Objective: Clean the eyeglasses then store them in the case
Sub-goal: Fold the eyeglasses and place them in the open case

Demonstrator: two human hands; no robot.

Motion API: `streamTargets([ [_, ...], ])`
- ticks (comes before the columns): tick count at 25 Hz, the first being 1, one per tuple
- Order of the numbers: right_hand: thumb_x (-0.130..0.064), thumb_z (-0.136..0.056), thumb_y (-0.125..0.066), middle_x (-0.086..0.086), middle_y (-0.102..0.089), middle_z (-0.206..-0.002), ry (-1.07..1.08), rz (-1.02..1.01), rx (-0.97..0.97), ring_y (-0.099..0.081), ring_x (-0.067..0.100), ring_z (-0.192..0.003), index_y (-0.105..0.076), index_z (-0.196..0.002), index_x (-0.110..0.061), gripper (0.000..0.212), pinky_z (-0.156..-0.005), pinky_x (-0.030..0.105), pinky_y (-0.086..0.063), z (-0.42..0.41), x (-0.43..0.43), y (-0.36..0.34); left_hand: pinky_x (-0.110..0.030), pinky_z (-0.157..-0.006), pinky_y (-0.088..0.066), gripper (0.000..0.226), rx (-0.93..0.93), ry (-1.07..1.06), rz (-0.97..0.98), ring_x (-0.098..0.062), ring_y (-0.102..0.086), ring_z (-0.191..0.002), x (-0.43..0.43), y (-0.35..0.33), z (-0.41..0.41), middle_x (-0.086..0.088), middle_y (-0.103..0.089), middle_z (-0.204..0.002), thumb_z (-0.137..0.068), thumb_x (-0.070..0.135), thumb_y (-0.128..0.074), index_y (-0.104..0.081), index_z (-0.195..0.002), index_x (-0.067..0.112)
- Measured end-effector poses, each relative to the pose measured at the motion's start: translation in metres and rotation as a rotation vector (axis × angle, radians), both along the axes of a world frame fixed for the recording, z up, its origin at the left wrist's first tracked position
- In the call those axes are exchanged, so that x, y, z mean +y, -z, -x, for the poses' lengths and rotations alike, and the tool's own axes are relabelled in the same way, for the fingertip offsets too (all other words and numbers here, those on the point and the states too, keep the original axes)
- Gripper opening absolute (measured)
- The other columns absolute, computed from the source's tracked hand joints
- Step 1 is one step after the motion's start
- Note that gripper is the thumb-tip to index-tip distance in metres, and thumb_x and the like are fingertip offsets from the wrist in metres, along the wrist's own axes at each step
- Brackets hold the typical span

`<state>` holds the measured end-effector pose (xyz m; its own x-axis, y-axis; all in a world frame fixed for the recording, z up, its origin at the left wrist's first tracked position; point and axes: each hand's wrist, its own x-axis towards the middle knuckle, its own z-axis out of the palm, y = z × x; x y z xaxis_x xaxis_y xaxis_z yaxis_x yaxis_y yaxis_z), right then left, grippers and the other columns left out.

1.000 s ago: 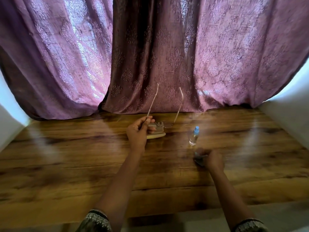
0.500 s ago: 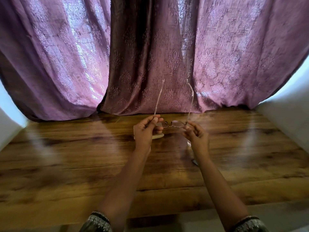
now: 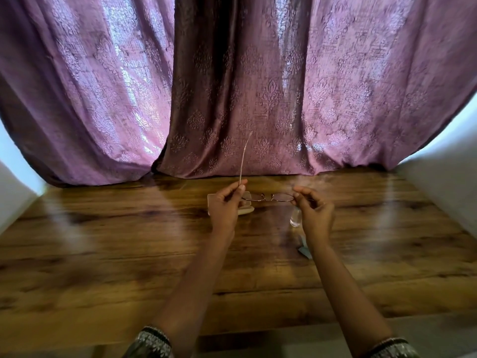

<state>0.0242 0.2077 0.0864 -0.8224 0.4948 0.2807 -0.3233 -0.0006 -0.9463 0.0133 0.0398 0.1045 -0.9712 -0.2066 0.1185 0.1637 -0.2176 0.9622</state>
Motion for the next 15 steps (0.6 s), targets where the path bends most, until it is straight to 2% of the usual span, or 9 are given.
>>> streamTargets([
  [4, 0.006, -0.083, -0.058, 0.007, -0.067, -0.079, 0.021, -0.05, -0.04, -0.061, 0.017, -0.066, -0.069, -0.091, -0.013, 0.023, -0.075, 0.039, -0.05, 0.0, 0.002, 0.003, -0.011, -0.052, -0.05, 0.032, 0.101, -0.049, 0.053, 0.004, -0.062, -0.057, 0.0, -0.001, -0.001, 0.002, -0.061, -0.072, -0.082, 0.002, -0.063, -0.058, -0.114, 0.003],
  [7, 0.006, -0.083, -0.058, 0.009, -0.067, -0.08, 0.016, -0.082, -0.058, -0.061, 0.022, -0.069, -0.069, -0.091, -0.01, 0.021, -0.077, 0.044, -0.05, -0.001, 0.001, 0.003, -0.013, -0.053, -0.052, 0.029, 0.166, -0.084, 0.13, 0.005, -0.062, -0.062, 0.0, 0.0, 0.0, 0.004, -0.058, -0.071, -0.082, 0.002, -0.064, -0.059, -0.11, 0.006],
  [9, 0.006, -0.082, -0.058, 0.009, -0.067, -0.079, 0.02, -0.08, -0.065, -0.062, 0.022, -0.069, -0.069, -0.089, -0.011, 0.022, -0.076, 0.042, -0.05, -0.002, 0.001, 0.002, -0.01, -0.053, -0.049, 0.026, 0.196, -0.057, 0.201, 0.007, -0.061, -0.064, -0.001, 0.001, 0.002, 0.003, -0.06, -0.076, -0.083, 0.003, -0.062, -0.063, -0.108, 0.008],
  [12, 0.005, -0.083, -0.057, 0.011, -0.064, -0.077, 0.042, -0.07, -0.08, -0.06, 0.022, -0.068, -0.069, -0.087, -0.015, 0.023, -0.072, 0.037, -0.048, -0.002, 0.003, 0.001, -0.008, -0.055, -0.046, 0.024, 0.197, 0.054, 0.307, 0.002, -0.062, -0.07, -0.006, 0.0, 0.006, -0.009, -0.067, -0.095, -0.084, 0.005, -0.062, -0.067, -0.107, 0.011],
  [15, 0.005, -0.083, -0.057, 0.009, -0.064, -0.075, 0.05, -0.049, -0.097, -0.059, 0.022, -0.068, -0.07, -0.089, -0.012, 0.022, -0.069, 0.032, -0.048, -0.002, 0.006, 0.0, -0.012, -0.072, -0.045, 0.024, 0.234, 0.154, 0.492, -0.008, -0.06, -0.085, -0.015, -0.003, 0.008, -0.008, -0.066, -0.101, -0.085, 0.009, -0.061, -0.068, -0.106, 0.02],
])
